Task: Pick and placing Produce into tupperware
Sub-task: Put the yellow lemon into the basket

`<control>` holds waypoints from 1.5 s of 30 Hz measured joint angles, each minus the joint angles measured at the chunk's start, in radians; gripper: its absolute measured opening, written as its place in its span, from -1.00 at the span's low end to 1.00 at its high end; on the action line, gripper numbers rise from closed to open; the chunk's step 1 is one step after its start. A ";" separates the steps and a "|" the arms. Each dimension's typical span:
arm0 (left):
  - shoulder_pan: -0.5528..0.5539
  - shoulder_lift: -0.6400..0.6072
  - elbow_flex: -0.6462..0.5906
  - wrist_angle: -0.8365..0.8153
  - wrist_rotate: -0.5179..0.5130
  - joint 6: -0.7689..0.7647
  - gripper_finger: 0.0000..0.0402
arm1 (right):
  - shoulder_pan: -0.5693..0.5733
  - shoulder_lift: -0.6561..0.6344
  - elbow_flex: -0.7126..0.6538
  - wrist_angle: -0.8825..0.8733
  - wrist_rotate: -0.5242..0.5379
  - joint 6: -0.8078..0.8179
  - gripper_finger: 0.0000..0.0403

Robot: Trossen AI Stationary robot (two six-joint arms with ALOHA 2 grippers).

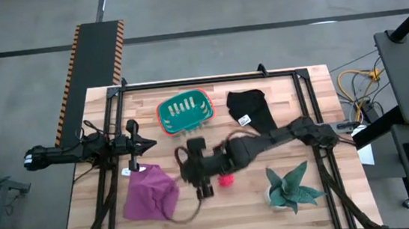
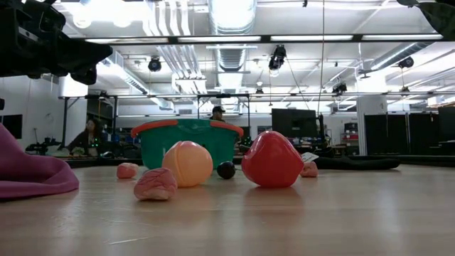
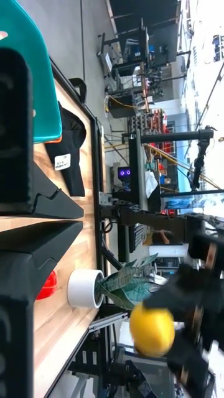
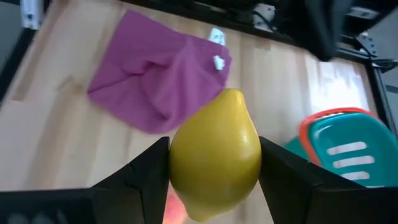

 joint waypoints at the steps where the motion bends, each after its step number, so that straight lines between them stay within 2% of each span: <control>1: 0.000 0.000 0.000 0.000 0.000 0.000 -0.99 | -0.017 -0.004 0.000 0.000 -0.012 -0.015 -0.03; 17: 0.000 0.000 0.000 0.001 -0.004 0.004 -0.99 | -0.407 -0.034 0.000 0.004 -0.312 -0.236 -0.03; 28: 0.000 0.000 0.000 0.001 -0.007 0.006 -0.99 | -0.652 -0.033 0.000 0.017 -0.394 -0.309 -0.03; 34: 0.000 0.000 0.000 0.001 -0.008 0.179 -0.99 | -0.733 -0.026 -0.001 0.023 -0.400 -0.359 -0.03; 38: 0.000 0.000 0.000 0.001 -0.009 0.209 -0.99 | -0.764 -0.023 -0.002 0.028 -0.439 -0.374 -0.03; 45: 0.000 0.000 0.000 0.010 -0.013 0.212 -0.99 | -0.767 -0.023 -0.003 0.031 -0.448 -0.391 -0.03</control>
